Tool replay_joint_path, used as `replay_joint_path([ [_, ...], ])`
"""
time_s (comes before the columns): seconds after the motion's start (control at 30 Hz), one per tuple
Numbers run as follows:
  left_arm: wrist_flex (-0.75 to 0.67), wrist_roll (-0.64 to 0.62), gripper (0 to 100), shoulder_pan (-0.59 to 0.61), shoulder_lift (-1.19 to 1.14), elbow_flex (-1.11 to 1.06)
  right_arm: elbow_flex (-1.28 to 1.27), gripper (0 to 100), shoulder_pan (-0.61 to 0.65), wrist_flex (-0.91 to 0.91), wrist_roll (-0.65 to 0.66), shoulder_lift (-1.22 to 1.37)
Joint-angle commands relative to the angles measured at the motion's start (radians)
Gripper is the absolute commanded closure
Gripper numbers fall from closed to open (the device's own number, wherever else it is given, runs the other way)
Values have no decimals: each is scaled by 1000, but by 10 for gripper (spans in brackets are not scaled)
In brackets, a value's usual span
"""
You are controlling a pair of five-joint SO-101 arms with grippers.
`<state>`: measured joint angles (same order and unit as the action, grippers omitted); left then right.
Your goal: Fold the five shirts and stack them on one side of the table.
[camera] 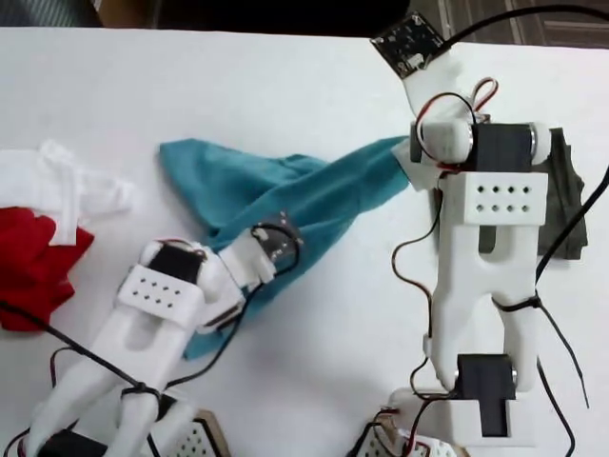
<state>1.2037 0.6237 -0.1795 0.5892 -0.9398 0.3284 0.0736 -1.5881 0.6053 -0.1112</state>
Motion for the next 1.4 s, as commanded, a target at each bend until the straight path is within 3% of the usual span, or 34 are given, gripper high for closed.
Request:
replay_joint_path([
  [0.0, -34, -2, 840, 63, 18, 19, 38, 978, 7, -5, 3, -59],
  [0.2, -69, 8, 839, 129, 17, 13, 38, 978, 8, -5, 3, -58],
  [0.63, -166, 8, 843, 121, -207, 30, 38, 978, 38, -21, 3, -59],
  [0.73, -160, 8, 902, 121, -203, 48, 38, 978, 39, -30, 3, -59],
  [0.8, -132, 8, 986, 120, -203, 73, 38, 978, 39, -31, 3, -56],
  [1.37, 319, 9, 974, 120, -201, 509, -28, 978, 36, 38, 2, -48],
])
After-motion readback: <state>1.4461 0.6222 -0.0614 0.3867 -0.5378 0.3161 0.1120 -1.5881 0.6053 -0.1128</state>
